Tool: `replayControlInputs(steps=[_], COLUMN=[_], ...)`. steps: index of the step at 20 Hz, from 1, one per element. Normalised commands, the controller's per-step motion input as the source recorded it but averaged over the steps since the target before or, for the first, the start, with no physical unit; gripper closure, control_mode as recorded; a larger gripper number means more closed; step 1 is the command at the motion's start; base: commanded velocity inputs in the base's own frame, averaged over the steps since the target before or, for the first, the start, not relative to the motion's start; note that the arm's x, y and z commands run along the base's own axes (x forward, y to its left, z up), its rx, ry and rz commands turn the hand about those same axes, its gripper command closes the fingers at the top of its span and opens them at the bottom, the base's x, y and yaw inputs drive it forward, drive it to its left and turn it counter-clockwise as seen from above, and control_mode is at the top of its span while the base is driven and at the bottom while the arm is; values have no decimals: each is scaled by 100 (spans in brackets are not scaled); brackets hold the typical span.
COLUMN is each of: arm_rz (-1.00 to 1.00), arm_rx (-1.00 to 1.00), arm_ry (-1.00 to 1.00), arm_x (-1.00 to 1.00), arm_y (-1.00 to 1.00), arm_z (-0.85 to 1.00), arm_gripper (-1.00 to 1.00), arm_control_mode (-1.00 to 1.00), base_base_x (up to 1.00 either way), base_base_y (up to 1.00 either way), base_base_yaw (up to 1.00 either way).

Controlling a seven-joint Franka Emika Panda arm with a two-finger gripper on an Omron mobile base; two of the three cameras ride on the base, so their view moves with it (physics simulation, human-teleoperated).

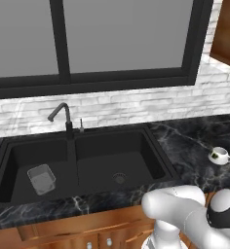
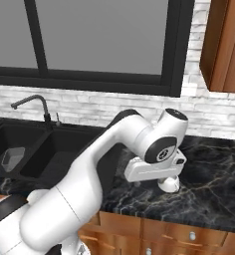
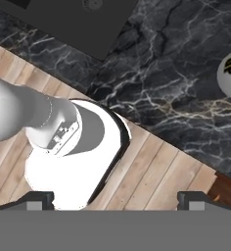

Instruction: Place the tupperware in the left basin and the mug in the right basin of the sink.

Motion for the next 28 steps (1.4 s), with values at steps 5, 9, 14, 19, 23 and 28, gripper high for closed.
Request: replayControlInputs(steps=[5,9,14,19,23,28], arm_rz=[0,0,0,0,0,0], arm_rx=[0,0,-1,-4,-7,-4], arm_ry=[0,0,0,-1,0,-1], arm_x=[5,11,18,18,13,13], arm_y=[-13,-12,-4,-2,-11,-16], arm_z=[-14,-15,-14,-17,-20,-20], arm_gripper=[-100,-100,-100,-100,-100,-100], arm_control_mode=[-100,-100,-100,-100,-100,-100], base_base_x=[0,0,0,0,0,0], base_base_y=[0,0,0,0,0,0], base_base_yaw=[0,0,0,0,0,0])
